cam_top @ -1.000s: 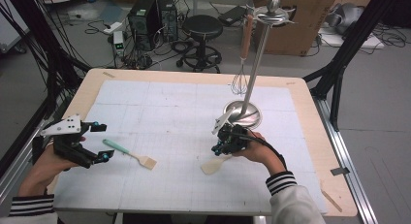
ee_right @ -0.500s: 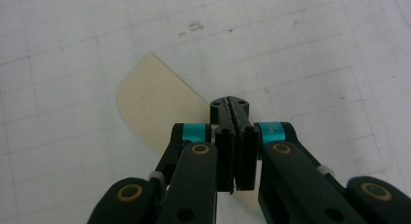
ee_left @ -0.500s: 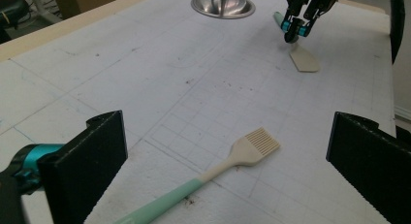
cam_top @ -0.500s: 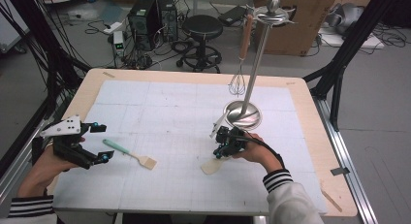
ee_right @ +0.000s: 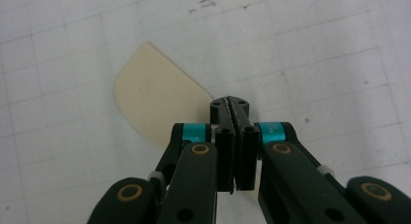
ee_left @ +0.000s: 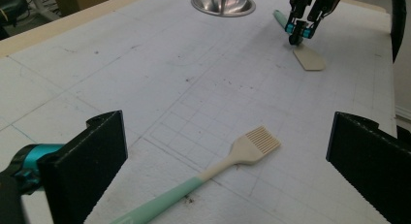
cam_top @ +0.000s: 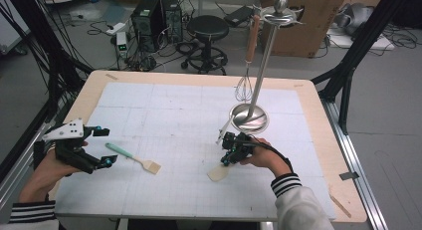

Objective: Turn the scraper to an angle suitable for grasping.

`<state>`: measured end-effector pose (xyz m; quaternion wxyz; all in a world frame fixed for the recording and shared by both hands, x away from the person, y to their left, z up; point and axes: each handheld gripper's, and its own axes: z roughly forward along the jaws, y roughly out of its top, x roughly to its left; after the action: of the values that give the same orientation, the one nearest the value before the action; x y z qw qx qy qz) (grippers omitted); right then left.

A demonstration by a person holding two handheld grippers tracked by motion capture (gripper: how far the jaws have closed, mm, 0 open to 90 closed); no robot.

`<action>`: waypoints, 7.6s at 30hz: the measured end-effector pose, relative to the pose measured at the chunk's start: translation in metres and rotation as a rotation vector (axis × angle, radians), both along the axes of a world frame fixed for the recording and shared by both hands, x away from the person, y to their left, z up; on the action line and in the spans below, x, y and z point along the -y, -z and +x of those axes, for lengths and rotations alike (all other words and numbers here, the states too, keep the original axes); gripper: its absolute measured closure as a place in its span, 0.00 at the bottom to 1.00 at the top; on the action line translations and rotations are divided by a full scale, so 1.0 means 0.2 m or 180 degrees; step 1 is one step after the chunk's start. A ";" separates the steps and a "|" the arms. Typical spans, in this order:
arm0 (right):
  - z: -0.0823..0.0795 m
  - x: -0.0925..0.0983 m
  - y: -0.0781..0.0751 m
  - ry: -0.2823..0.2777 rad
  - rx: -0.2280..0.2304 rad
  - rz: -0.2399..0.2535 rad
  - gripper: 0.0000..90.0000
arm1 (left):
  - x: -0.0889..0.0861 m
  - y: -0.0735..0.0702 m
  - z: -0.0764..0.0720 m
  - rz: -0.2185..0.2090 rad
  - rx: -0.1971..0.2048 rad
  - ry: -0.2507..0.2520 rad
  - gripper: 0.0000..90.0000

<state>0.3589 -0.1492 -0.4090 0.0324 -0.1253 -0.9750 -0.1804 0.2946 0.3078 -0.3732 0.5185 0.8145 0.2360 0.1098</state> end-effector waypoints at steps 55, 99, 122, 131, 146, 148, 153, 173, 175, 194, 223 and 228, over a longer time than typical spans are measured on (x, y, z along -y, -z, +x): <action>-0.18 0.54 -0.11 0.0261 0.0021 0.0151 0.99 | 0.03 0.00 0.01 0.0067 -0.0006 0.0018 0.02; 0.00 0.81 -0.40 0.1293 0.0508 0.0701 0.99 | 0.02 0.00 0.01 0.0040 -0.0011 0.0003 0.02; 0.16 0.75 -0.20 0.1144 0.0269 0.0013 0.99 | 0.01 0.00 0.01 0.0038 -0.0010 0.0017 0.02; 0.17 0.73 -0.14 0.1038 0.0216 -0.0214 0.99 | 0.01 0.01 0.01 0.0033 -0.0008 0.0014 0.02; 0.18 0.67 -0.04 0.0936 0.0121 -0.0489 0.99 | 0.01 0.00 0.00 0.0019 -0.0009 -0.0006 0.02; 0.19 0.66 -0.03 0.0914 0.0110 -0.0497 0.99 | 0.01 0.00 0.00 0.0023 -0.0008 -0.0004 0.02; 0.19 0.65 -0.02 0.0904 0.0094 -0.0559 0.99 | 0.00 0.00 0.00 0.0014 -0.0005 -0.0004 0.02; 0.19 0.44 -0.01 0.0584 0.0121 -0.0526 0.99 | 0.00 0.00 0.00 0.0008 0.0007 -0.0002 0.02; 0.18 0.40 -0.01 0.0524 0.0142 -0.0528 0.99 | 0.00 0.00 0.00 0.0000 0.0012 0.0001 0.02; 0.15 0.16 -0.03 0.0146 0.0102 -0.0243 0.99 | 0.00 -0.01 0.00 -0.0012 0.0027 -0.0001 0.02; -0.07 0.40 -0.43 0.0197 0.0367 0.0896 0.99 | 0.01 -0.01 -0.01 0.0049 0.0031 -0.0019 0.02; -0.11 0.43 -0.48 0.0144 0.0403 0.0918 0.99 | 0.01 -0.01 -0.01 0.0049 0.0042 -0.0015 0.02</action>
<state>0.3361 -0.2354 -0.3129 -0.0155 -0.1296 -0.9360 -0.3268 0.2926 0.3059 -0.3702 0.5136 0.8171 0.2336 0.1182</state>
